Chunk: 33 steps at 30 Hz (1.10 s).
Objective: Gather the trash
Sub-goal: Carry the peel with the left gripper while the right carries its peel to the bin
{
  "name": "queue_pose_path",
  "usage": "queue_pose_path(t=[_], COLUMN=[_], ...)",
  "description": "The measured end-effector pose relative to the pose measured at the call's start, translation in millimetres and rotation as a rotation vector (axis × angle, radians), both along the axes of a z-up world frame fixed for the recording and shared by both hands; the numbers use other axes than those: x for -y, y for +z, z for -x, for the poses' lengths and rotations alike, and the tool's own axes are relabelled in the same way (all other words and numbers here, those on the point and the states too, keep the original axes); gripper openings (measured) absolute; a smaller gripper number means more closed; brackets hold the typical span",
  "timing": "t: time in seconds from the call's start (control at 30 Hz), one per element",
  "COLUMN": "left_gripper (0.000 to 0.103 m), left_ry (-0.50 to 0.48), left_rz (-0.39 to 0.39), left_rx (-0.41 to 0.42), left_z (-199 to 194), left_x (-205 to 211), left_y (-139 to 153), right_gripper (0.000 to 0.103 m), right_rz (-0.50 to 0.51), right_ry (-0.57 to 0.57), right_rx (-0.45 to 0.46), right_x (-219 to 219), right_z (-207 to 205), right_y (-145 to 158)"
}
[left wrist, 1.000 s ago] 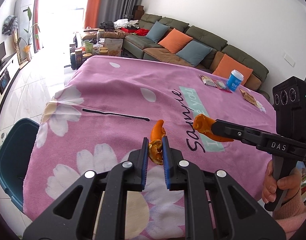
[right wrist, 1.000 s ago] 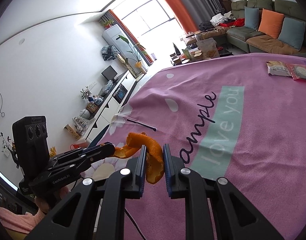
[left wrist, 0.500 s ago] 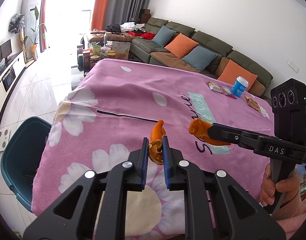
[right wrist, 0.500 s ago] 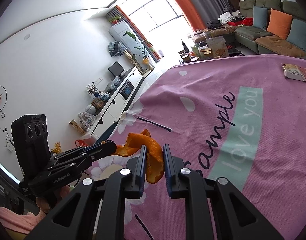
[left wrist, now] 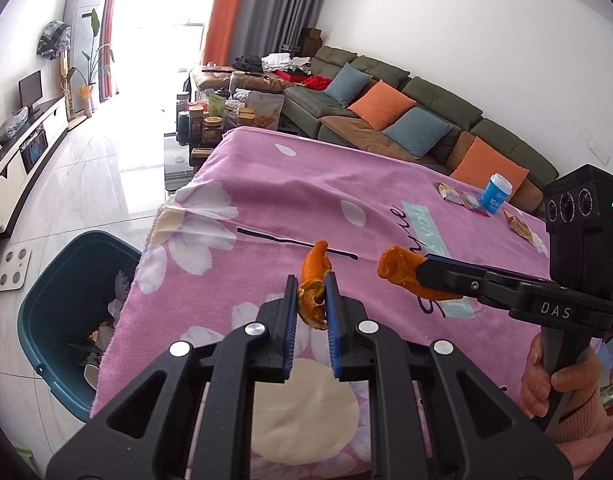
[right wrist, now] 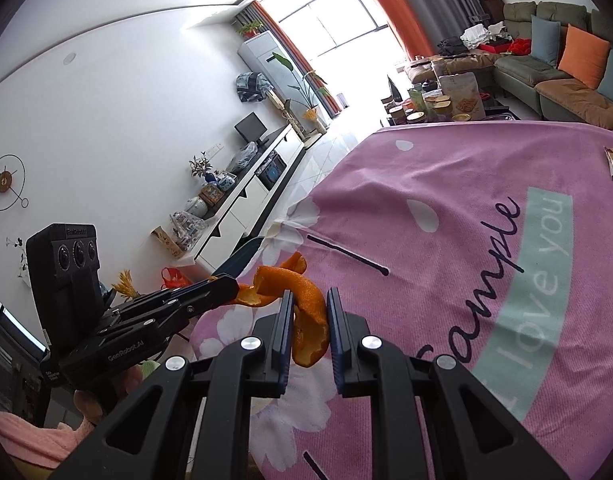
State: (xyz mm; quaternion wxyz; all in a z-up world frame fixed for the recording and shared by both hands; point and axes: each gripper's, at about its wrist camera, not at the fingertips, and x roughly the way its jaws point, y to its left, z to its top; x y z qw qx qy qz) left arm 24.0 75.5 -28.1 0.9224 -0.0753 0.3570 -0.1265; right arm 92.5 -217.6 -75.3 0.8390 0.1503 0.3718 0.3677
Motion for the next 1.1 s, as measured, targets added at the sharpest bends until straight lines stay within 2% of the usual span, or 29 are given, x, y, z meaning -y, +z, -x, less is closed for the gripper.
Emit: queue_pose_path(t=[1.1], left_gripper=[0.014], left_ry=[0.148], left_rz=[0.023], left_rx=[0.026], left_z=[9], left_x=[-64], left_y=[8], right_gripper=[0.015], right_rz=[0.023], right_ry=[0.147], right_rx=[0.013], right_x=[-73], right_z=[-13], right_y=[13])
